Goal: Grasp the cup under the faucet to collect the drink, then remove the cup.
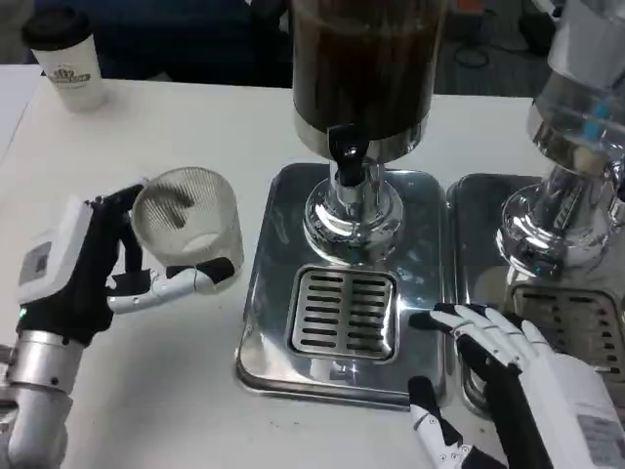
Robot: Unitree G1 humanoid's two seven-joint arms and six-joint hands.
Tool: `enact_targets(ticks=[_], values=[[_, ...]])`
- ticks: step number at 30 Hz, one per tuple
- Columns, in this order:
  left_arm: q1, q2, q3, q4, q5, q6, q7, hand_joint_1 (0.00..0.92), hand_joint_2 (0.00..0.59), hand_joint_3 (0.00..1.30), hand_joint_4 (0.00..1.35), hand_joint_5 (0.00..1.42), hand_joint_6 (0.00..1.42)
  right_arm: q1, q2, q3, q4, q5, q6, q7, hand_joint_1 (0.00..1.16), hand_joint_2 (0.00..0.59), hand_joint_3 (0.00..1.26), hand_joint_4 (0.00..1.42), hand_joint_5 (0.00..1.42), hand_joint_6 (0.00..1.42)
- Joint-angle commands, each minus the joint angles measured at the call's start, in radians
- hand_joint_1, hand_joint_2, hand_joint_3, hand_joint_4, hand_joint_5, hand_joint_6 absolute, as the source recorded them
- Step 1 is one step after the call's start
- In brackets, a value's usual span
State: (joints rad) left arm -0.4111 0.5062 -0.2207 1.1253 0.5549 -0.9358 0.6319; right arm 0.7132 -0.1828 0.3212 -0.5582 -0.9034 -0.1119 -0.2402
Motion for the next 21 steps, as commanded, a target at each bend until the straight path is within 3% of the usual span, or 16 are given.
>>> enact_targets(ticks=[1,13,21], values=[[-0.050,-0.039,-0.019,-0.002,0.006,0.020,-0.027,0.449,0.007,0.79,0.97,1.20,1.42,0.002,0.004,-0.001,-0.010,0.008,-0.016,-0.018,0.51,0.496,0.32,0.20,0.14,0.06],[-0.104,-0.137,-0.099,0.034,0.030,0.089,-0.119,0.446,0.008,0.79,0.97,1.20,1.42,0.054,0.005,-0.008,-0.056,0.000,-0.017,-0.025,0.51,0.496,0.32,0.20,0.14,0.06],[-0.113,-0.171,-0.127,0.036,0.042,0.097,-0.165,0.444,0.007,0.79,0.97,1.19,1.42,0.073,-0.001,-0.025,-0.086,0.007,-0.015,-0.009,0.51,0.496,0.32,0.19,0.14,0.06]])
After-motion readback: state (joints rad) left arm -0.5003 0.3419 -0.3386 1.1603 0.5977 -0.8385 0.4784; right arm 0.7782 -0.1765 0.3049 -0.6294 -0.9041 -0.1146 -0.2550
